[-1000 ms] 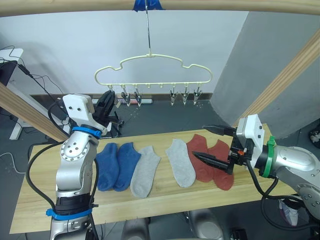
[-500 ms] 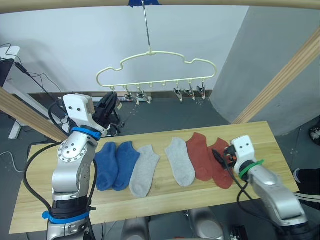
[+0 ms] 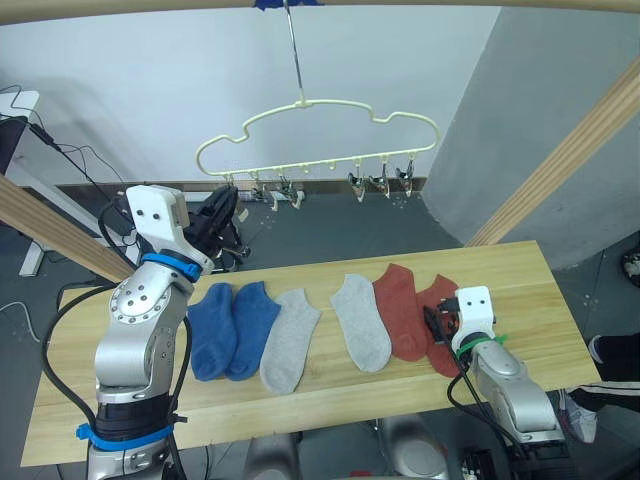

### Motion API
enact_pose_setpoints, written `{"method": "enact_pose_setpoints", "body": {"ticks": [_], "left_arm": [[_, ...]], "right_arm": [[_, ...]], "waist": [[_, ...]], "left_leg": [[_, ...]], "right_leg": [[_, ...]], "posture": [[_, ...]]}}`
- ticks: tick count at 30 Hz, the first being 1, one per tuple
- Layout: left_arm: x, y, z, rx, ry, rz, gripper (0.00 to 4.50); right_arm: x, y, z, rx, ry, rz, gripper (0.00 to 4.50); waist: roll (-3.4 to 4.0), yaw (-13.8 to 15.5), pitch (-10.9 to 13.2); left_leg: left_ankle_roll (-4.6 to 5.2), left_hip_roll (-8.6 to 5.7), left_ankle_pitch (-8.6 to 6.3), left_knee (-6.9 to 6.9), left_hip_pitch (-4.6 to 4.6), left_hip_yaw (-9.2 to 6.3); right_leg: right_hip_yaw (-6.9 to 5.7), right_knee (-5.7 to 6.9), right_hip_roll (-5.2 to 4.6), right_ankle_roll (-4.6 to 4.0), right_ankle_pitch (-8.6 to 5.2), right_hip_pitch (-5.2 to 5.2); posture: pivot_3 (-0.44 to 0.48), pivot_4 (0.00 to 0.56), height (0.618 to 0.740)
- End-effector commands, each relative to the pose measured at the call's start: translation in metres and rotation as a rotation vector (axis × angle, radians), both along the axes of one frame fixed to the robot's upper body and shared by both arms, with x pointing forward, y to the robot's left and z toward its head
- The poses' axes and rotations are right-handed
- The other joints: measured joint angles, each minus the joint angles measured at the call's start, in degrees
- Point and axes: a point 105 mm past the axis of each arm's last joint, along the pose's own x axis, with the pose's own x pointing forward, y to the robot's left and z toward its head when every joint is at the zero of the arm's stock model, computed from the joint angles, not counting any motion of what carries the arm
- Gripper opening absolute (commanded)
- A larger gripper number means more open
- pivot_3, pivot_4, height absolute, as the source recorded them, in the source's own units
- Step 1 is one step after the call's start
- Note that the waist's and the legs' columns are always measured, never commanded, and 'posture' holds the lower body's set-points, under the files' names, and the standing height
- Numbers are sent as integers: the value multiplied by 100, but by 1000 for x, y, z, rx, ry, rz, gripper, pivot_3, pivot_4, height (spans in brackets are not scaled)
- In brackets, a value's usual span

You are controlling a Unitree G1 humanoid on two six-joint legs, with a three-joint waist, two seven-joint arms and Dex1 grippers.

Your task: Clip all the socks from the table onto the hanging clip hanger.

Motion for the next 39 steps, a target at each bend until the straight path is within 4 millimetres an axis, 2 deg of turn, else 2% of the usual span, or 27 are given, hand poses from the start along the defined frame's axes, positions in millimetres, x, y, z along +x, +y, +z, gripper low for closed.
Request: {"method": "enact_pose_setpoints", "body": {"ticks": [1, 3, 11, 14, 16, 17, 18, 20, 23, 25, 28, 32, 36, 39], "left_arm": [[-5, 2, 7, 2, -16, -11, 3], [-5, 2, 7, -6, -7, -30, 0], [-10, -3, 15, -50, 21, -148, 0], [-12, -6, 17, -64, 55, -204, 0], [-13, -7, 18, -77, 81, -238, 0], [-14, -8, 19, -83, 96, -261, 0], [-15, -9, 20, -87, 110, -283, 0], [-17, -10, 21, -93, 128, -305, 0], [-16, -10, 26, -112, 143, -331, 0], [-15, -11, 30, -144, 153, -344, 0], [-15, -13, 34, -169, 164, -356, 0], [-17, -20, 38, -218, 185, -392, 0], [-19, -23, 36, -231, 201, -405, 0], [-20, -24, 36, -259, 211, -408, 0]], "right_arm": [[-8, -3, -18, 8, 77, -30, 4316], [-7, -2, -21, 8, 83, -33, 3892], [-6, -4, -18, 28, 68, -45, 1138], [-4, -3, -2, -8, 2, 31, 28], [-3, 3, 15, -62, -61, 131, 28], [-3, 11, 30, -109, -118, 219, 28], [-4, 24, 49, -170, -189, 349, 28], [-9, 41, 65, -237, -256, 495, 28], [-20, 76, 91, -205, -325, 693, 28], [-32, 107, 108, -181, -385, 863, 28], [-45, 131, 116, -172, -423, 1010, 28], [-58, 174, 119, -170, -494, 1198, 28], [-52, 193, 124, -140, -536, 1207, 28], [-39, 211, 134, -99, -575, 1186, 28]], "waist": [[-1, -2, 0], [-1, -6, 0], [-3, 8, 2], [-13, 10, 19], [-9, 23, 41], [-7, 22, 59], [-1, 18, 73], [3, 7, 91], [1, -20, 95], [2, -4, 100], [1, 21, 106], [-8, 58, 110], [-7, 89, 111], [-8, 135, 111]], "left_leg": [[0, 0, 0, 0, 1, 0], [0, 1, 0, 0, 3, 0], [-1, 1, 0, 0, 2, -1], [-2, 1, -1, -1, 0, -1], [-3, -1, -1, -1, -2, 0], [-4, -2, -2, -1, -2, -1], [-4, -2, -2, -1, -4, 1], [-5, -4, -2, 0, -15, 4], [-6, 5, -2, -2, -13, -1], [-6, 8, -2, -5, -14, -7], [-8, 6, -3, -2, -28, -11], [-11, -4, -4, 4, -42, -15], [-13, -2, -5, 3, -46, -24], [-15, -2, -5, 5, -48, -24]], "right_leg": [[0, 0, 0, 0, 0, 1], [0, 1, 1, 0, 0, 1], [-1, -4, 1, 2, 1, 2], [-1, -6, 1, 2, 1, 1], [-1, -8, -1, 3, 0, 0], [-1, -9, -1, 6, -1, 0], [1, -8, -1, 6, -2, -2], [3, -7, -2, 7, -1, -15], [1, -5, 9, 7, -1, -19], [-3, -2, 14, 6, -2, -22], [-8, -7, 9, 5, -2, -25], [-14, -14, -6, 6, -2, -29], [-22, -6, -6, -8, 6, -37], [-22, -6, -7, -23, 16, -38]], "posture": [[-180, 361, 740], [-179, 359, 740], [-174, 359, 740], [-169, 360, 740], [-169, 361, 740], [-173, 361, 740], [-173, 361, 740], [-178, 361, 740], [-182, 363, 740], [-181, 364, 740], [-180, 364, 740], [-179, 364, 740], [-173, 361, 740], [-167, 358, 740]]}}
